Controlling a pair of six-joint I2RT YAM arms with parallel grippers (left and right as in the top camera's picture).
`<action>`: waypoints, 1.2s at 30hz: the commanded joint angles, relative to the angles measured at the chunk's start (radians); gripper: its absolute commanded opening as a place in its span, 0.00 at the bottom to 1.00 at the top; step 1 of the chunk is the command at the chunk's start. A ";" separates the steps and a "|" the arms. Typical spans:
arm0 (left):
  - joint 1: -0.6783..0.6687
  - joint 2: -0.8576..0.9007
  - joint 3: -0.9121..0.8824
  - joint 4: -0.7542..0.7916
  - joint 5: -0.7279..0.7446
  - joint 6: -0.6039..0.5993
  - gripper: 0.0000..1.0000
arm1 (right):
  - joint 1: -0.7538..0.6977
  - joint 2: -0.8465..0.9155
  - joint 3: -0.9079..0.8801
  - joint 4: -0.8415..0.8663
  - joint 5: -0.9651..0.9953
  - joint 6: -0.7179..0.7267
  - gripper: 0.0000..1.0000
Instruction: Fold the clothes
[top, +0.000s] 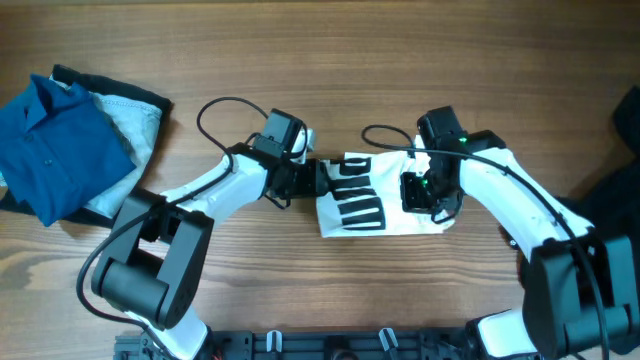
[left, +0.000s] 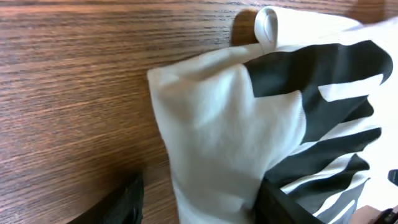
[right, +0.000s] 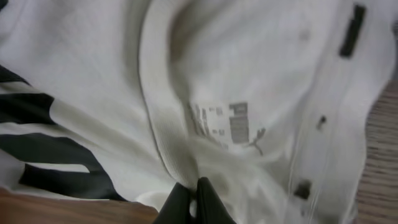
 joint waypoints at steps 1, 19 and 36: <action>0.004 0.017 -0.005 -0.004 -0.026 0.012 0.53 | -0.010 -0.009 0.000 -0.018 0.129 0.057 0.04; -0.023 -0.071 0.032 0.322 -0.015 0.017 0.53 | -0.028 -0.017 -0.025 -0.051 0.375 0.438 0.11; -0.150 0.066 0.032 0.326 -0.019 0.016 0.54 | -0.135 -0.017 0.002 0.040 0.434 0.456 0.30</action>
